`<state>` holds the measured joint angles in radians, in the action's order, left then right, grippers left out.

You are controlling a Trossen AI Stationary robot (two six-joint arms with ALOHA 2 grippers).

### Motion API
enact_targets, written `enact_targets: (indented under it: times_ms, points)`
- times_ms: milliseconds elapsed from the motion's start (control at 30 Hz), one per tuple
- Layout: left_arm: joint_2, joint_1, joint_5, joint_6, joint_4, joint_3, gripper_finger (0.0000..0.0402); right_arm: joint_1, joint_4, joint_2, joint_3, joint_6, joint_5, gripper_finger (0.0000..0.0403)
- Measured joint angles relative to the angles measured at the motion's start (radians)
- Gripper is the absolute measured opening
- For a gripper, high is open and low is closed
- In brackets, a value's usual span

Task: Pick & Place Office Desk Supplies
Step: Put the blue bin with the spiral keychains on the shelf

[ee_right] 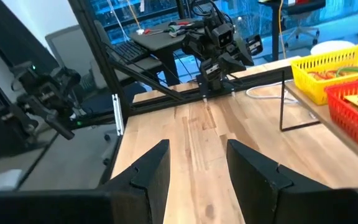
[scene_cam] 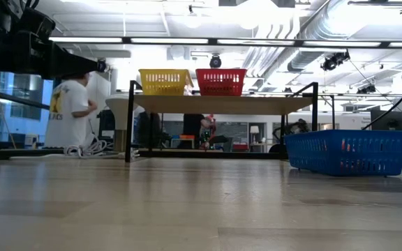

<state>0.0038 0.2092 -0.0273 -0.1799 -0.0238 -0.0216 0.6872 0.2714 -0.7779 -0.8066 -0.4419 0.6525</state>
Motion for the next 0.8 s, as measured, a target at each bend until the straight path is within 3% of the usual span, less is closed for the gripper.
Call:
enact_targets:
  times_ms: [367,633,800]
  points:
    - [0.000,0.000,0.000,0.000,0.000,0.000,0.0093,-0.036,0.001,0.000,0.000,0.159,0.000,0.0146]
    - [0.000,0.000,0.000,0.000,0.000,0.000,0.0093,-0.069,0.001,0.000,0.000,0.385,-0.001,0.0146]
    - [0.000,0.000,0.000,0.000,0.000,0.000,0.0093,-0.088,0.001,0.000,0.000,0.390,-0.001,0.0146]
